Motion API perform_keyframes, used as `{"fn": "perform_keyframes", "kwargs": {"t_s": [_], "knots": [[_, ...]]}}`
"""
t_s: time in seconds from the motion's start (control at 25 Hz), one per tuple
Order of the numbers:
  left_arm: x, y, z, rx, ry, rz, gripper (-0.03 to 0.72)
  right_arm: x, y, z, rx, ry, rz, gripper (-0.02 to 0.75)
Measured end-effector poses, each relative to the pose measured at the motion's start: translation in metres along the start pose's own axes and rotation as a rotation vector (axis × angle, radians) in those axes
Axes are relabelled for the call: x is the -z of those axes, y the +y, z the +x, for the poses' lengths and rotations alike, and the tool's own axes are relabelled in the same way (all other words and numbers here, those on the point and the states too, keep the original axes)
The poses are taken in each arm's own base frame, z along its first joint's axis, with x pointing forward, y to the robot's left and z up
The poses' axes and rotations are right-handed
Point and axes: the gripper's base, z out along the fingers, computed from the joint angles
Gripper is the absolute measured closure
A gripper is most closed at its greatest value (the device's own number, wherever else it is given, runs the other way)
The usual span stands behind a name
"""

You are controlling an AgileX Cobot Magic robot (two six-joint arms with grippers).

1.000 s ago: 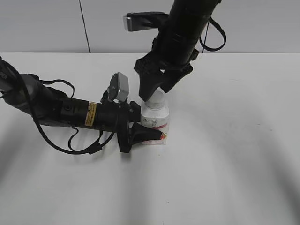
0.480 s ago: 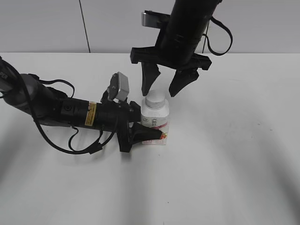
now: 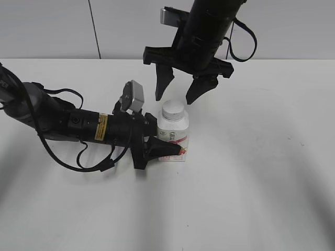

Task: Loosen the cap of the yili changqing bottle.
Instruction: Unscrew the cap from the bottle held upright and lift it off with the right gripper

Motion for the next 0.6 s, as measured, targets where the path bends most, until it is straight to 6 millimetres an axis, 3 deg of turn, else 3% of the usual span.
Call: {"fn": "perform_keyframes", "kwargs": {"t_s": [0.6], "knots": [[0.000,0.000,0.000,0.000,0.000,0.000,0.301,-0.023,-0.005,-0.002,-0.029,0.053,0.007,0.213]]}}
